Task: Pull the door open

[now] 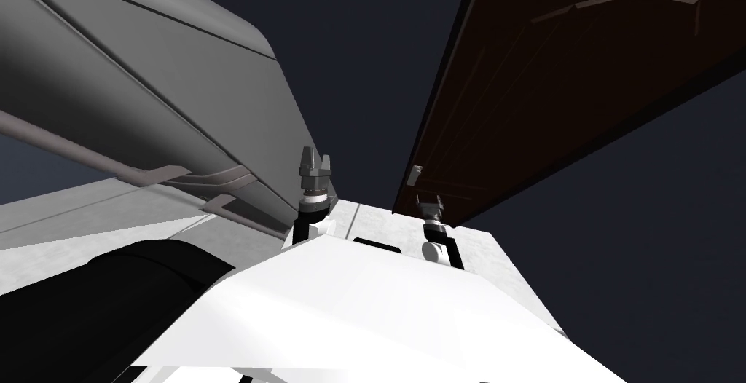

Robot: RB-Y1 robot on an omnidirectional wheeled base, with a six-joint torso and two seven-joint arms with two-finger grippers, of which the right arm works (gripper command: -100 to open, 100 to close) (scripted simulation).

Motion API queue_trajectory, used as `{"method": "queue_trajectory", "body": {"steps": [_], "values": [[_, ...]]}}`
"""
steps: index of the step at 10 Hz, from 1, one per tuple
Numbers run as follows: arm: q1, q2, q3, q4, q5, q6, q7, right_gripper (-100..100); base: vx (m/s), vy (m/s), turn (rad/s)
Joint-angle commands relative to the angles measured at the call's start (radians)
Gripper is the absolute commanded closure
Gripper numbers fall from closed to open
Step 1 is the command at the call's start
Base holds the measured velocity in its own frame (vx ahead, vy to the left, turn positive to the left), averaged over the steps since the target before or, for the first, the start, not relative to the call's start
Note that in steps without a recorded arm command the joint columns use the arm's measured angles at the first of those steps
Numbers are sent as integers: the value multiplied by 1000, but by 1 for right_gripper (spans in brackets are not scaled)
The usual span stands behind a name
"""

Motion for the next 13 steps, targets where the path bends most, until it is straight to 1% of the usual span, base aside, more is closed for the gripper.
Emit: {"method": "queue_trajectory", "body": {"steps": [1, 2, 3, 4, 7, 11, 12, 13], "values": [[-12, -10, 15, 28, -41, 0, -37, -100, 113, -25, 5], [-16, -13, 21, 38, -57, 1, -48, -100, 118, -31, 11], [-22, -16, 32, 54, -82, 2, -69, -100, 153, -36, 8], [-26, -17, 37, 62, -95, 2, -79, -100, 156, -48, 3], [-44, -24, 63, 105, -163, 5, -131, -100, 171, -36, 4], [-62, -28, 91, 147, -232, 8, -186, -100, 178, -63, -5], [-58, -27, 86, 139, -221, 9, -174, -100, 73, -35, 4], [-66, -55, 64, 165, -235, 2, -206, -100, 6, 86, 198]]}}
